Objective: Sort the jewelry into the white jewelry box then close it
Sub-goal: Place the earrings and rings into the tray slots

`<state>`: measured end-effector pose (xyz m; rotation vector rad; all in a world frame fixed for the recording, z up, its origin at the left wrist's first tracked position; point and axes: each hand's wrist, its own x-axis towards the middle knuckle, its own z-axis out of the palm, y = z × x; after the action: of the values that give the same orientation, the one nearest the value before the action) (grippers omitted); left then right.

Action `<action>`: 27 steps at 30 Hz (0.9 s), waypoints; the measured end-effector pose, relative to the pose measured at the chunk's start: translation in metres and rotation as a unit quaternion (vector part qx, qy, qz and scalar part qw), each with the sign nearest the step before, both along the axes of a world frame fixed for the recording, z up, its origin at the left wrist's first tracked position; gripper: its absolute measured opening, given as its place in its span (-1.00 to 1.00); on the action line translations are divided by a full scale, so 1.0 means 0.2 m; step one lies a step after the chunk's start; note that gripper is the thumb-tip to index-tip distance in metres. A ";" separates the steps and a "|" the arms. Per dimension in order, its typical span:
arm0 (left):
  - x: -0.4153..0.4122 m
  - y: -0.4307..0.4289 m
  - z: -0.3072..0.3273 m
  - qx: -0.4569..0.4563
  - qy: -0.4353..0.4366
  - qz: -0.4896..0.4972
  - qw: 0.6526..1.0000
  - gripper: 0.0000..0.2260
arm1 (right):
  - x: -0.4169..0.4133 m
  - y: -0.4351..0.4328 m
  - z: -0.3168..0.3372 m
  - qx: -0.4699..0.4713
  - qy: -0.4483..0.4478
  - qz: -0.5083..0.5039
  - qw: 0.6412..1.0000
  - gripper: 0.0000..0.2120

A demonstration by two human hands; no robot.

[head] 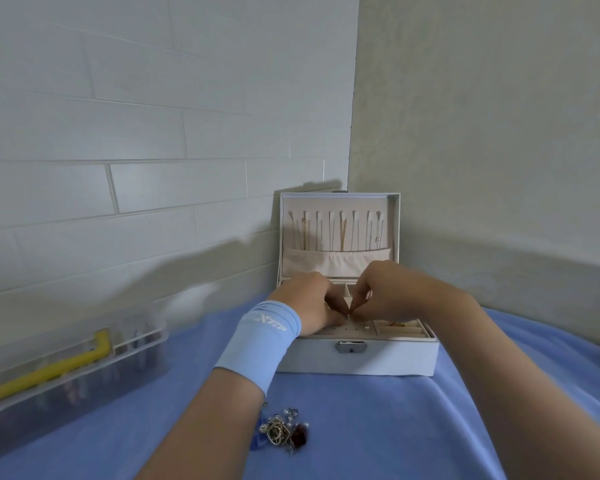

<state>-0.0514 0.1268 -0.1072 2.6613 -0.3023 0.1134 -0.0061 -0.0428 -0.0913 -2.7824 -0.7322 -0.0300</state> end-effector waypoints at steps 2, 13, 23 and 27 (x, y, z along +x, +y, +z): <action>0.00 0.00 0.00 -0.005 0.002 -0.001 1.000 -0.85 | 0.01 0.00 0.00 0.010 0.020 0.006 1.000 -0.93; -0.06 0.09 0.04 -0.059 -0.033 0.024 0.997 -0.95 | -0.03 0.03 0.04 0.088 -0.019 0.027 0.996 -0.95; -0.35 0.39 0.01 0.073 0.107 0.034 0.991 -0.95 | -0.36 0.38 -0.04 -0.074 0.130 0.197 0.969 -0.90; -0.39 0.43 -0.03 0.113 0.192 0.027 0.974 -0.96 | -0.39 0.42 -0.09 -0.120 0.126 0.194 0.966 -0.86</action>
<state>-0.1286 0.2131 -0.1139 2.8373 -0.1221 -0.4408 -0.0846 0.0412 -0.1097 -2.7274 -1.2637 0.5085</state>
